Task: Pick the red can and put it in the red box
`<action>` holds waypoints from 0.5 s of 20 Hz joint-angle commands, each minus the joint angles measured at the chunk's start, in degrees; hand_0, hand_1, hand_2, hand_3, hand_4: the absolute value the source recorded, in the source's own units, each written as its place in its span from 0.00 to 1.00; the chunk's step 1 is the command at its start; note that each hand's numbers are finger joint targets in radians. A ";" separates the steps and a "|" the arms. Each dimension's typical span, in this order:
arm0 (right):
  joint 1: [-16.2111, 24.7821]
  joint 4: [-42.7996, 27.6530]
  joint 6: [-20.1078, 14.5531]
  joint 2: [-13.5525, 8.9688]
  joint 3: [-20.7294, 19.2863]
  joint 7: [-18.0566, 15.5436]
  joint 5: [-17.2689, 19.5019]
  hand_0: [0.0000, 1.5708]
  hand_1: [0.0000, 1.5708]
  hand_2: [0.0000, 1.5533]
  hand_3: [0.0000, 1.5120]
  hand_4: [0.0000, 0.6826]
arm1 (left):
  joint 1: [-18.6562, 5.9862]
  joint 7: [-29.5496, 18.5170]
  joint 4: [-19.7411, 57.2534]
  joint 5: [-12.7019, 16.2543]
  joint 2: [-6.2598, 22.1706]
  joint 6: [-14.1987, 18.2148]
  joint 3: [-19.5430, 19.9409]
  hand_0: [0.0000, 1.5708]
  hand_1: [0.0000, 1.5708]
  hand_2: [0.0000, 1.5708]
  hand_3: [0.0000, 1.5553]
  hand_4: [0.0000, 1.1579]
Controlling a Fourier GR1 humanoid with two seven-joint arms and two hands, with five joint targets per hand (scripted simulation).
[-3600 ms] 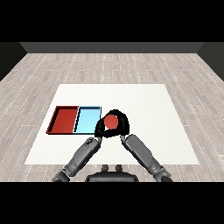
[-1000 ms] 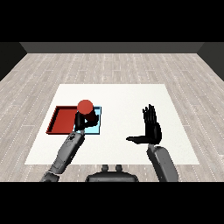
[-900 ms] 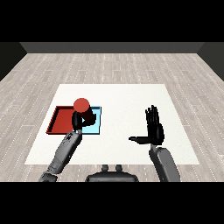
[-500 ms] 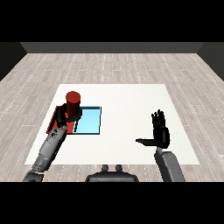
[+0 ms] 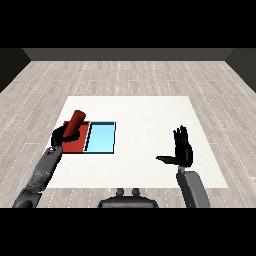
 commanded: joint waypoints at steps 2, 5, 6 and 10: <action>-1.22 4.25 0.65 0.48 -1.07 -2.30 0.49 0.00 0.00 0.00 0.00 0.00 | -5.88 3.81 17.24 -3.57 1.25 -2.12 -0.46 0.60 0.60 0.54 0.43 0.77; -3.60 8.01 0.43 1.34 -0.94 -3.66 1.69 0.00 0.00 0.00 0.00 0.00 | -7.58 3.26 24.17 -4.08 -0.10 -4.63 -0.25 0.00 0.00 0.00 0.00 0.62; -2.69 7.42 0.79 1.23 -0.39 -4.34 2.26 0.00 0.00 0.00 0.00 0.00 | -10.27 5.50 26.43 -5.86 -3.27 -1.05 -1.42 0.00 0.00 0.21 0.00 0.61; -4.82 8.11 -1.13 2.16 -0.25 -2.77 3.07 0.00 0.00 0.00 0.00 0.00 | -7.68 -2.55 30.39 -5.06 -3.65 -7.01 -0.05 0.56 0.56 0.59 0.50 0.45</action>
